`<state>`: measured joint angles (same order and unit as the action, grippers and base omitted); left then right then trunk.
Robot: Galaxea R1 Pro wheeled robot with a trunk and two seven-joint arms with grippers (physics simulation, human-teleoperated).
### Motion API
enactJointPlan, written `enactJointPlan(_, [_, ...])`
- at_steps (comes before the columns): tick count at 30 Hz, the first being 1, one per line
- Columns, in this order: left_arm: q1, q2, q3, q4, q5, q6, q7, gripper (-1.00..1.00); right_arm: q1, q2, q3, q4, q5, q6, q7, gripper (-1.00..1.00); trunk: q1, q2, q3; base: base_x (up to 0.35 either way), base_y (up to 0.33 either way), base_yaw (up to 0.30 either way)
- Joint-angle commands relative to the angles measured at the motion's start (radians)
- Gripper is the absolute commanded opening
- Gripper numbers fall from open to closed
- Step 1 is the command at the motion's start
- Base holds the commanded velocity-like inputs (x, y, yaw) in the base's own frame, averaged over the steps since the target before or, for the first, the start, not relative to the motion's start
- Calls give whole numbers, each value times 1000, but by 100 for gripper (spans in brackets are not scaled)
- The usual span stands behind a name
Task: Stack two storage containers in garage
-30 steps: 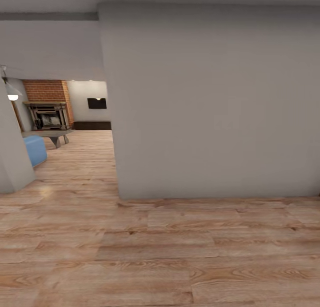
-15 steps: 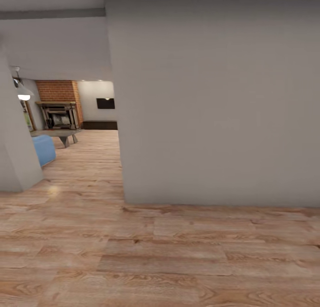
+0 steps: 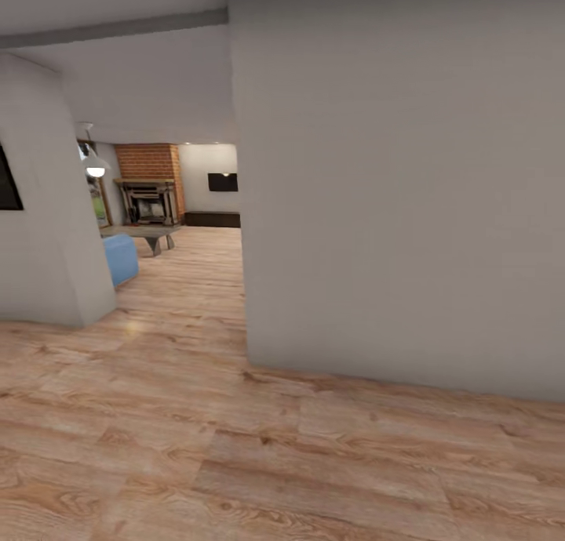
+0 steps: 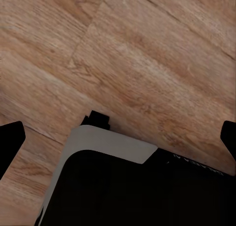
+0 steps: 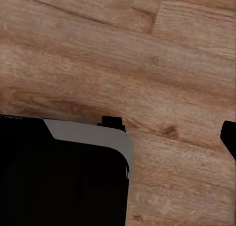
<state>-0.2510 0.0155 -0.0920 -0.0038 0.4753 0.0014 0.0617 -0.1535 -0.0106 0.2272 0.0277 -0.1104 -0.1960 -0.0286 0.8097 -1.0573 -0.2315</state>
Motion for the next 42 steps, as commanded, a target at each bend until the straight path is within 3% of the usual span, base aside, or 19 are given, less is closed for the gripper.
enactJointPlan(1, [-1,0,-9,0,8,0,3,100,-1,0,9,3,-10,-6,-1,100,1,-1,-1,322,0,274])
enactJointPlan(42, [-1,0,-8,1,8,0,4,100,-1,1,11,3,-14,-6,-2,100,1,-1,-1,322,0,274])
